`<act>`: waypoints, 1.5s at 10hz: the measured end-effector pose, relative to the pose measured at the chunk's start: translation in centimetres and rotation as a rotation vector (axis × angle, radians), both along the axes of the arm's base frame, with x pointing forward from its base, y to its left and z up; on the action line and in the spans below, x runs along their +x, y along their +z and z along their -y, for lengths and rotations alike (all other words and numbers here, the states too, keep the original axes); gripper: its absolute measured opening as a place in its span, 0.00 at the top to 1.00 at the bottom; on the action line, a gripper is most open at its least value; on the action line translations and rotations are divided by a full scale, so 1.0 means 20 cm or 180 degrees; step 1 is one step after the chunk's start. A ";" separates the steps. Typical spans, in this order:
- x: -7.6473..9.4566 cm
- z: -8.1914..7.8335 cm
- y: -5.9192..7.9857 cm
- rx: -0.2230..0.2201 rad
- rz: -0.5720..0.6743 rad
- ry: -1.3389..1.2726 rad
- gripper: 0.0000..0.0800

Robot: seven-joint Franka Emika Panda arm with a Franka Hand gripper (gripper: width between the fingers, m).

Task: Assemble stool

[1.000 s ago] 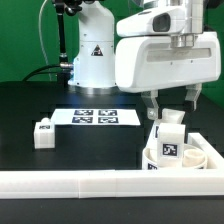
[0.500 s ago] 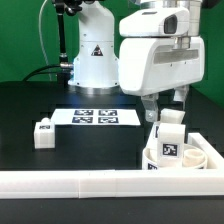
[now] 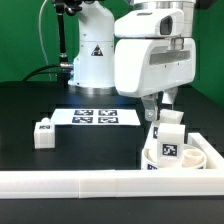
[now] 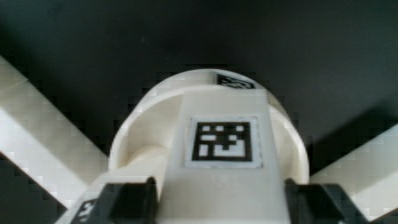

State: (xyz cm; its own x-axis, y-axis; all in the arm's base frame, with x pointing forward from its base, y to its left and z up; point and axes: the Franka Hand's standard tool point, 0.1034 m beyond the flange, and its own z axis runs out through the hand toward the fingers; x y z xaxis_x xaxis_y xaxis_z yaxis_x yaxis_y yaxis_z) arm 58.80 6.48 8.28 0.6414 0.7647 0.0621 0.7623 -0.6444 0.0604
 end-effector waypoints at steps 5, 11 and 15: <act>0.00 -0.01 0.00 0.0106 -0.0002 -0.1073 0.58; -0.01 -0.09 0.00 0.0322 0.0012 -0.3161 0.58; -0.01 -0.17 0.00 0.0468 -0.0004 -0.4256 0.58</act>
Offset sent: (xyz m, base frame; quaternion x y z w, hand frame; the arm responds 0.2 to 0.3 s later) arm 0.0000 0.0000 0.0000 0.0000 0.0000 0.1938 0.9810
